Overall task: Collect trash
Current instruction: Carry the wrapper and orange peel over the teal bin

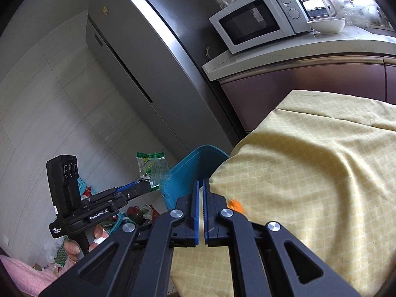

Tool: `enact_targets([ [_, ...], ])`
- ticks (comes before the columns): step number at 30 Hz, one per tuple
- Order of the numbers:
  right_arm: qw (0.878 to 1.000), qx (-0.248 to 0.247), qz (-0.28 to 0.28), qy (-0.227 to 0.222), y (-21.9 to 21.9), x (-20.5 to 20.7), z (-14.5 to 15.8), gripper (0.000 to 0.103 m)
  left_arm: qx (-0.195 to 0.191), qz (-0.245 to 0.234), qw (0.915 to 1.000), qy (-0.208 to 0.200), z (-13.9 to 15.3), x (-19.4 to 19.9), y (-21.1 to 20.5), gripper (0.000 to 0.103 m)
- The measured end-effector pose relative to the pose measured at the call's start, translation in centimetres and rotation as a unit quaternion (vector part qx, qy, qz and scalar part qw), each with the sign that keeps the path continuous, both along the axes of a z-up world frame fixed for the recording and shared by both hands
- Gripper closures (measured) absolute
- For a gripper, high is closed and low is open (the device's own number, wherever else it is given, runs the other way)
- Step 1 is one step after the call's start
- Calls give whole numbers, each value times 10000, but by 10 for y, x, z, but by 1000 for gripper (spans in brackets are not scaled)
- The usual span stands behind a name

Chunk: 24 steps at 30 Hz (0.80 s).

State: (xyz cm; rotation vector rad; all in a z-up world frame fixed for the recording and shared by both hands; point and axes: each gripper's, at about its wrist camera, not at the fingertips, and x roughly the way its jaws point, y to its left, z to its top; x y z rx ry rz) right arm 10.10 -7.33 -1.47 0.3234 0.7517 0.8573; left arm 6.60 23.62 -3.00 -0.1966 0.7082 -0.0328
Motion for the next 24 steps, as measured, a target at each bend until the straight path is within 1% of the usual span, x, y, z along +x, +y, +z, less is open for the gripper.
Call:
enact_targets([
  [3, 9999, -95, 36, 8, 8, 4, -2, 101, -48, 84, 9999, 63, -5, 0, 8, 80],
  [6, 9996, -253, -102, 16, 6, 5, -7, 100, -59, 114, 9999, 112, -9, 1, 10, 80],
  [8, 9988, -401, -201, 169, 0, 8, -14, 93, -84, 121, 9998, 142, -12, 1, 12, 80],
  [12, 9948, -758, -589, 337, -16, 9, -30, 80, -147, 143, 9995, 225, -19, 4, 13, 80],
  [13, 9940, -775, -662, 396, -21, 9, -34, 71, -162, 140, 9995, 240, -20, 5, 13, 80],
  [14, 9933, -797, -716, 435, -25, 8, -37, 66, -170, 139, 9994, 254, -22, 6, 13, 80],
  [17, 9926, -808, -686, 594, -30, 8, -45, 66, -212, 119, 9993, 299, -26, 8, 13, 80],
  [20, 9920, -907, -546, 681, -23, 8, -52, 67, -237, 111, 9991, 330, -29, 10, 12, 80],
  [21, 9919, -919, -511, 713, -21, 8, -54, 69, -240, 114, 9991, 333, -30, 11, 12, 80],
  [22, 9919, -927, -457, 739, -19, 8, -56, 82, -241, 119, 9991, 335, -30, 10, 12, 80],
  [23, 9918, -931, -439, 753, -18, 8, -57, 86, -248, 121, 9991, 337, -30, 10, 12, 80],
  [24, 9920, -935, -448, 718, -17, 7, -56, 88, -248, 129, 9990, 341, -30, 9, 13, 80],
])
